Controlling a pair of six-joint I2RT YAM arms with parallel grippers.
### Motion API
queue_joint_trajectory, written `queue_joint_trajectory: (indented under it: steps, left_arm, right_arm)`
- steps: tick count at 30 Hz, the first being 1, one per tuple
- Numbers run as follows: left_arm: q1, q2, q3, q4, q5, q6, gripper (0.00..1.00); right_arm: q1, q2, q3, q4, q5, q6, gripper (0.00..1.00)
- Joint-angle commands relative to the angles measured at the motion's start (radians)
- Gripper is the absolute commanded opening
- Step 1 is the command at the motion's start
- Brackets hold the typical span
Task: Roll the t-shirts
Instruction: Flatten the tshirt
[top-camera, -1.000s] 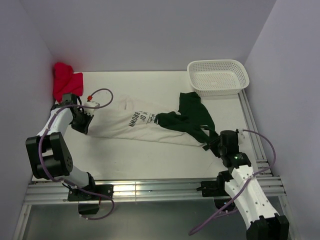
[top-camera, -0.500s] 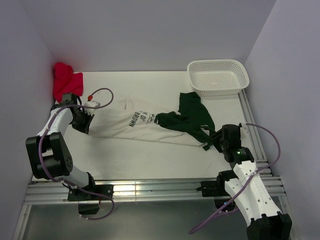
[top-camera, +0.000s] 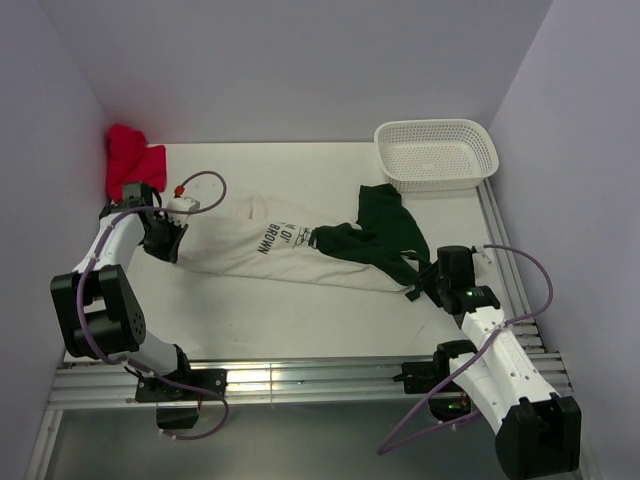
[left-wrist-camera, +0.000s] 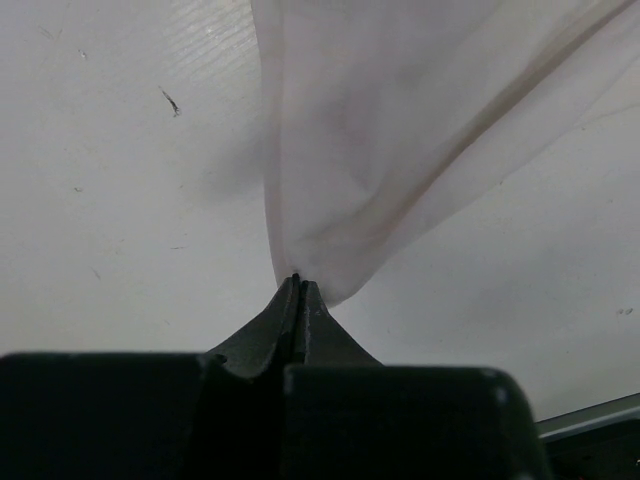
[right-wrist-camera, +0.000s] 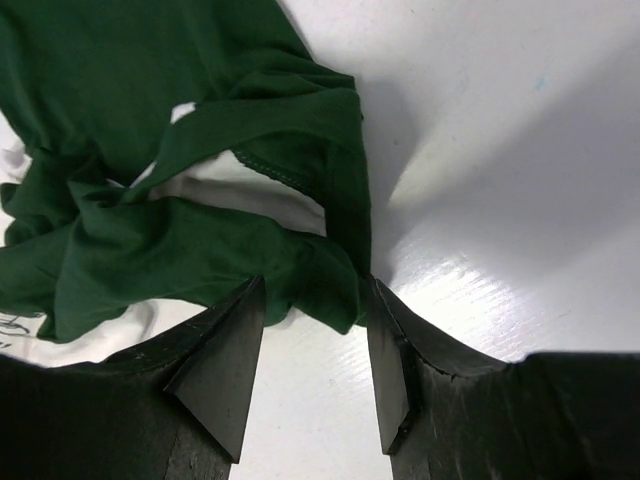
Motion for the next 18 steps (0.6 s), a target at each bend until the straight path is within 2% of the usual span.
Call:
queue_joint_trajectory:
  steps: [1, 3, 6, 9, 10, 13, 17, 18]
  left_arm:
    - [0.003, 0.0, 0.04, -0.006, 0.034, 0.006, 0.0]
    - [0.003, 0.003, 0.043, -0.006, 0.035, 0.005, 0.0]
    - [0.001, 0.008, 0.052, -0.009, 0.037, 0.0, 0.0]
    - [0.003, 0.014, 0.063, -0.008, 0.039, -0.005, 0.0]
    - [0.003, 0.017, 0.067, -0.008, 0.037, -0.009, 0.0]
    - [0.001, 0.025, 0.098, -0.008, 0.037, -0.026, 0.0]
    - [0.001, 0.011, 0.176, -0.02, 0.035, -0.063, 0.0]
    - [0.001, 0.005, 0.217, -0.03, 0.034, -0.074, 0.0]
  right_arm:
    - [-0.005, -0.001, -0.022, 0.044, -0.002, -0.003, 0.52]
    - [-0.005, 0.002, -0.03, 0.052, -0.005, -0.004, 0.51]
    - [-0.005, 0.007, -0.029, 0.06, -0.005, -0.006, 0.45]
    - [-0.005, 0.015, -0.004, 0.056, 0.005, -0.013, 0.28]
    - [-0.005, 0.019, 0.004, 0.055, 0.006, -0.015, 0.18]
    - [-0.005, 0.045, 0.054, 0.056, -0.003, -0.035, 0.0]
    - [-0.005, 0.056, 0.187, 0.008, 0.011, -0.078, 0.0]
    - [-0.005, 0.055, 0.264, -0.008, 0.017, -0.102, 0.0]
